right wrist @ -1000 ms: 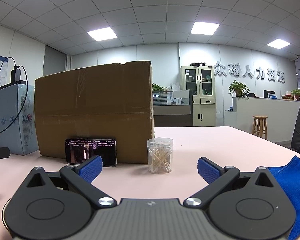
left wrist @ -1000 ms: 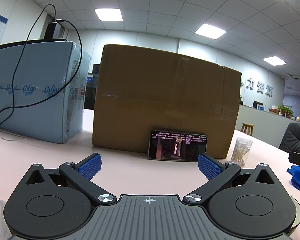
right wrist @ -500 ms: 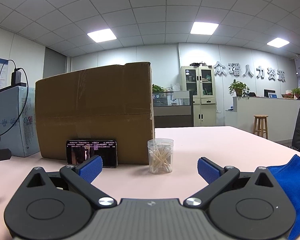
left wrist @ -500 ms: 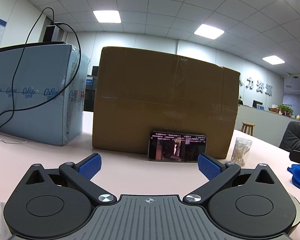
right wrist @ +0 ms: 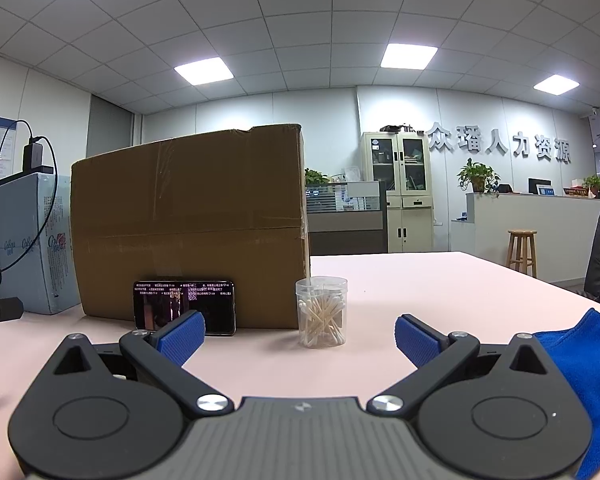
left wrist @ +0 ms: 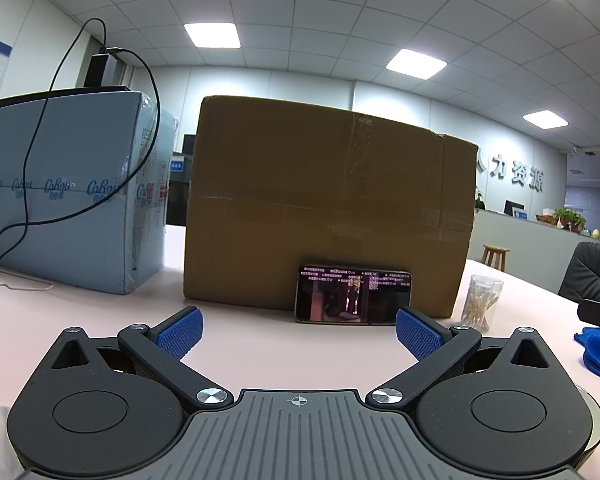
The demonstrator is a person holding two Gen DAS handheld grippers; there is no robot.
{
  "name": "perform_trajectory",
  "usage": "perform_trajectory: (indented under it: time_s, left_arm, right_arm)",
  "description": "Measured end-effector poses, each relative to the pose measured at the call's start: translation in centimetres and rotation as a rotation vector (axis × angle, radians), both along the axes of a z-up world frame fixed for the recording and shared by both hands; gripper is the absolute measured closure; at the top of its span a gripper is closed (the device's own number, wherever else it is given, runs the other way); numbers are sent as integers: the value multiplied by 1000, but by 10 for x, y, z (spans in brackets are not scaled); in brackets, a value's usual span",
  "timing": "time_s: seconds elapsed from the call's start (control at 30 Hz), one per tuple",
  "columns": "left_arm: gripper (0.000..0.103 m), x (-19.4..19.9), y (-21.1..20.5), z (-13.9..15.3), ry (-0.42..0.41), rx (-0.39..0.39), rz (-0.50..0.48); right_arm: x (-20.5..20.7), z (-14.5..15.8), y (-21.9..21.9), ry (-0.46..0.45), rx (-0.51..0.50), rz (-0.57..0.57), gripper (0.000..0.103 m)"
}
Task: Clean bowl
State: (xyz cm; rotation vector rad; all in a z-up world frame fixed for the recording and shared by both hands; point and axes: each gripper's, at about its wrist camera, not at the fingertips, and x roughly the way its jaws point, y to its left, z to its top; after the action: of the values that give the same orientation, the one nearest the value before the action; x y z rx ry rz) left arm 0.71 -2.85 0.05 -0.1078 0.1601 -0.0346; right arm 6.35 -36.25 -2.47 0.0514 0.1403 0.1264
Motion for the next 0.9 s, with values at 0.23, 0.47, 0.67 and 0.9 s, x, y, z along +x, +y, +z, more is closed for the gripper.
perform_trajectory:
  time_s: [0.23,0.47,0.67,0.9]
  left_arm:
    - [0,0,0,0,2,-2,-5]
    - [0,0,0,0,5,-2,-3]
    - [0,0,0,0,5,-1,-3]
    - [0,0,-1,0,9,4,4]
  right_arm:
    - [-2,1,2,6,-1,-1,0]
    - [-1,2,1,6,-2,0,0]
    - [-3,2,1,5,-5,0,0]
    - [-4,3,2,6,-1,-1,0]
